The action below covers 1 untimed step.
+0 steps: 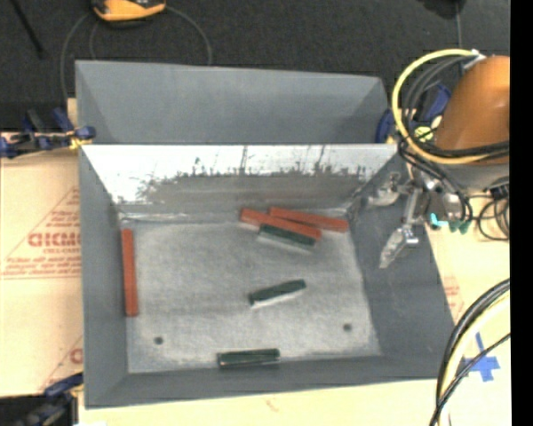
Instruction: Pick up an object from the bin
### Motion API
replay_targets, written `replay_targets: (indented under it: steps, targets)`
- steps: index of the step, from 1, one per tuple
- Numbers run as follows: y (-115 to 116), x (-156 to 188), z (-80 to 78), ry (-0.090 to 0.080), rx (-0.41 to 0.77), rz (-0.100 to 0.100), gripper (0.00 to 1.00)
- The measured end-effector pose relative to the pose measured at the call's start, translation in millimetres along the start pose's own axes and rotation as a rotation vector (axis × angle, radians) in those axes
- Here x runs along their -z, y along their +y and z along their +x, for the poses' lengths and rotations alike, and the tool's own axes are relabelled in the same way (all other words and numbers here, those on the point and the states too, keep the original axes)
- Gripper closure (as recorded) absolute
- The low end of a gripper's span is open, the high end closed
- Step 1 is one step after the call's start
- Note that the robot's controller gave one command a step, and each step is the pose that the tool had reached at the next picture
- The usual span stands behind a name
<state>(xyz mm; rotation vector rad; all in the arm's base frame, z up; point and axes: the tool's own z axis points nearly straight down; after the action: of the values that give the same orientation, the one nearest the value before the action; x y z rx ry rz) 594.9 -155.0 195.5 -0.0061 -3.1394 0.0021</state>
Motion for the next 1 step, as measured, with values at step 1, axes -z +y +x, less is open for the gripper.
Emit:
replay_targets:
  steps: [1]
  targets:
    - [0.5, 3.8, -1.8, -0.007, 0.003, 0.001, 0.0]
